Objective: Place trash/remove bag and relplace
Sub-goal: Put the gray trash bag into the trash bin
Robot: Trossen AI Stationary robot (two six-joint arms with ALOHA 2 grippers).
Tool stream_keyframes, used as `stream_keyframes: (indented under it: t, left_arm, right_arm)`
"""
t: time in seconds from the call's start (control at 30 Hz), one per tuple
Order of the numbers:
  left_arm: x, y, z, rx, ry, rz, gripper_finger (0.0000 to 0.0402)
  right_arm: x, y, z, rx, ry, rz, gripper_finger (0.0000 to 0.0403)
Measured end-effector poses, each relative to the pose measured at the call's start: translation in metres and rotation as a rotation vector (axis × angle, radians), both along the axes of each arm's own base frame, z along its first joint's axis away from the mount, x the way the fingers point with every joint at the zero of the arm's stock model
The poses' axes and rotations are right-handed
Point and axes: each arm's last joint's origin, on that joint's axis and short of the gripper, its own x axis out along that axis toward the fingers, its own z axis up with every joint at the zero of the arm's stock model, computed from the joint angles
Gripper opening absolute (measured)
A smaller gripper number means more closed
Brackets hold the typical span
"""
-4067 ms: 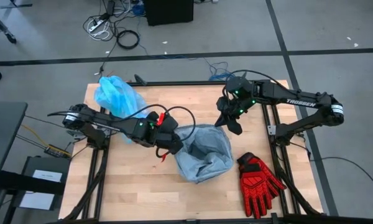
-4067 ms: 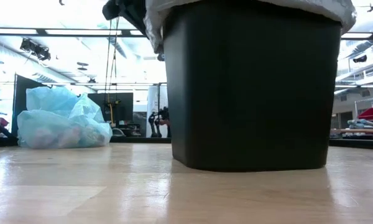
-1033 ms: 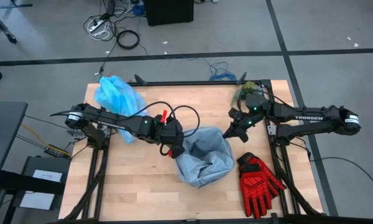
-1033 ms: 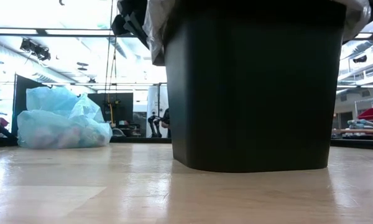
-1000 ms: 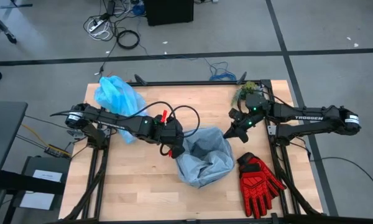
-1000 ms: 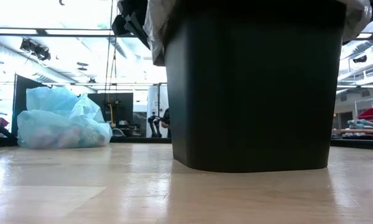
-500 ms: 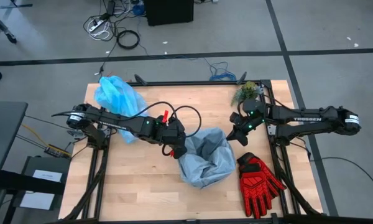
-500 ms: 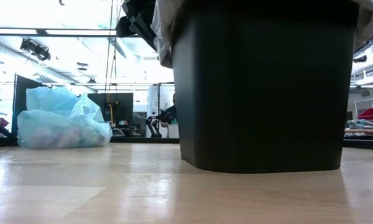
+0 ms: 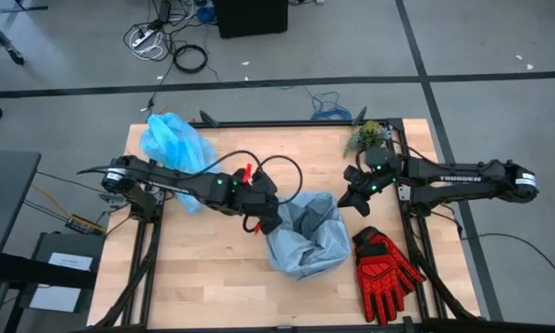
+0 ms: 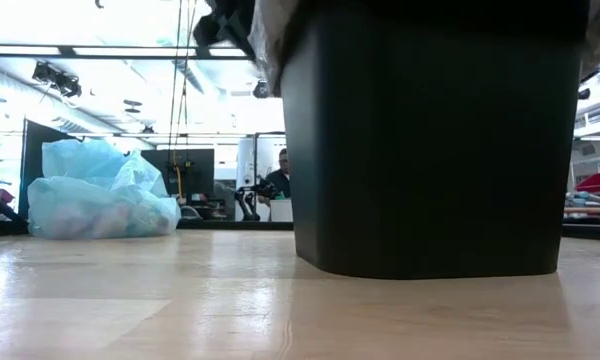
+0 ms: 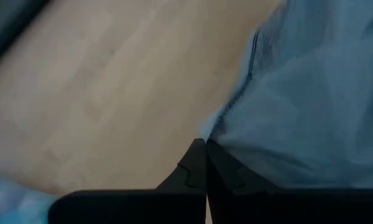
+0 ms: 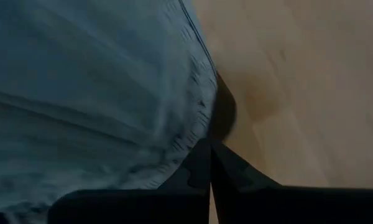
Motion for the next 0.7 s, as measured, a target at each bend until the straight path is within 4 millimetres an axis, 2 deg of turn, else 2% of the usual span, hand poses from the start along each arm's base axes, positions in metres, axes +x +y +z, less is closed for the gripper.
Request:
stream_keyframes:
  t: [0.07,0.2,0.43,0.53,0.7]
  left_arm:
    - [-0.006,0.002,0.006,0.019,0.028,0.006,0.0004]
    - [-0.012,0.000,0.001,0.017,0.096,0.030,0.0037]
    - [-0.016,-0.001,0.002,0.020,0.109,0.042,0.0150]
    - [-0.027,0.000,0.003,0.009,0.166,0.102,0.0195]
    - [-0.049,-0.015,0.023,0.054,0.048,0.148,0.0225]
  right_arm:
    - [-0.001,0.000,0.008,-0.008,-0.064,-0.005,0.0011]
    - [-0.006,-0.002,0.019,-0.012,-0.152,-0.032,0.0038]
    - [-0.009,-0.003,0.021,0.009,-0.150,-0.063,0.0087]
    - [-0.011,-0.002,0.023,0.043,-0.159,-0.063,0.0101]
    - [-0.017,0.001,0.030,0.065,-0.196,-0.075,0.0110]
